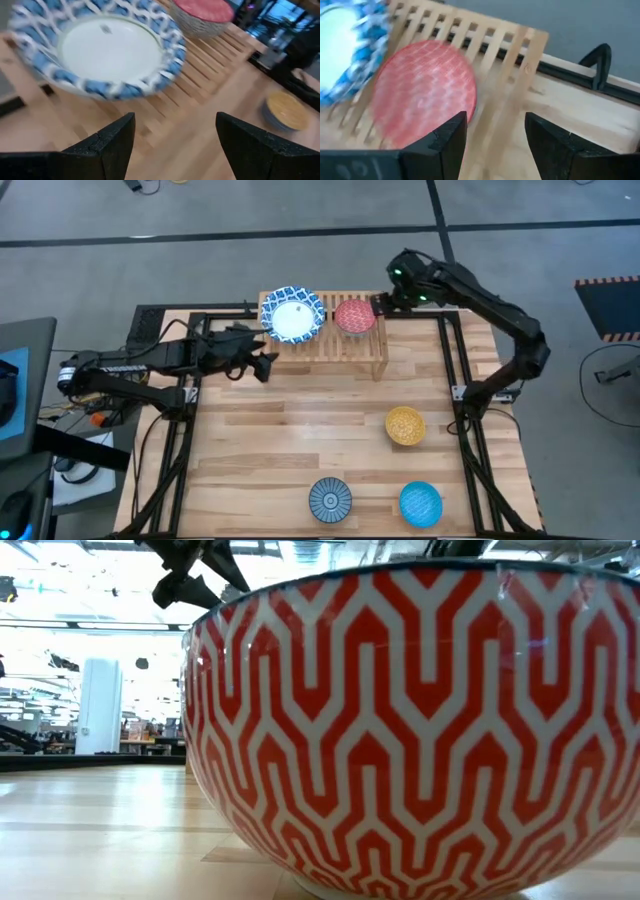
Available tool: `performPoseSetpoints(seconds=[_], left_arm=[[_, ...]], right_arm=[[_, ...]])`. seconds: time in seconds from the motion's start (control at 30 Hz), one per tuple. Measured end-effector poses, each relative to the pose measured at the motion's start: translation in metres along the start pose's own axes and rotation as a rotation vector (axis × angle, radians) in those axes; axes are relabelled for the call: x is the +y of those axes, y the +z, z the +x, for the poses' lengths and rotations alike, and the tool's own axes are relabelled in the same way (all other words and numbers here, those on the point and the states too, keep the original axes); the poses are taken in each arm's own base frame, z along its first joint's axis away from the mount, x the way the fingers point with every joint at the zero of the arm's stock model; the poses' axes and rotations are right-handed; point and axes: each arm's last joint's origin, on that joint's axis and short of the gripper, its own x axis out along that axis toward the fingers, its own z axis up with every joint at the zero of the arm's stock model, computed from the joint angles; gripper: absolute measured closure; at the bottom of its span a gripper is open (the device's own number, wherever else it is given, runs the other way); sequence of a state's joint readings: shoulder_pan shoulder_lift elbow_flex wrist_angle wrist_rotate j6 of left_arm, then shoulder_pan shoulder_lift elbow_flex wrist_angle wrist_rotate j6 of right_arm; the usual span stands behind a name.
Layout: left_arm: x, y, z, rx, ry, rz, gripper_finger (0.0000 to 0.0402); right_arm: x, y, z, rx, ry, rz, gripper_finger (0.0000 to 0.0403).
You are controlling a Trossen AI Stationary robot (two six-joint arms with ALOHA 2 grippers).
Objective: Place and stack bowls onto a shelf
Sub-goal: Stack the small yellow bowl on top of the small red bowl
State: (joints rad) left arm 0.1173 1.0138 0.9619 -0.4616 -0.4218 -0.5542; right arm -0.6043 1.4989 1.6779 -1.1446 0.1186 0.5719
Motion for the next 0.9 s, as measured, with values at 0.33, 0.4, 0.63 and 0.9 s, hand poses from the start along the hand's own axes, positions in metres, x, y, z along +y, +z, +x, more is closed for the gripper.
performPoseSetpoints(seconds=[0.33, 0.4, 0.63, 0.9], left_arm=[[-0.031, -0.038, -0.023, 0.147, -0.076, 0.058, 0.0141], [-0.033, -0.042, -0.027, 0.149, -0.074, 0.075, 0.0141], [-0.041, -0.048, -0.025, 0.155, -0.083, 0.085, 0.0141], [-0.05, -0.054, -0.015, 0.197, -0.118, 0.116, 0.0141]], right_arm=[[0.017, -0.077, -0.074, 0.053, 0.083, -0.191, 0.0182], [0.02, -0.097, -0.072, 0.08, 0.072, -0.217, 0.0184], [0.019, -0.173, -0.039, 0.282, 0.06, -0.372, 0.0191], [0.017, -0.237, -0.002, 0.442, 0.019, -0.395, 0.0194]])
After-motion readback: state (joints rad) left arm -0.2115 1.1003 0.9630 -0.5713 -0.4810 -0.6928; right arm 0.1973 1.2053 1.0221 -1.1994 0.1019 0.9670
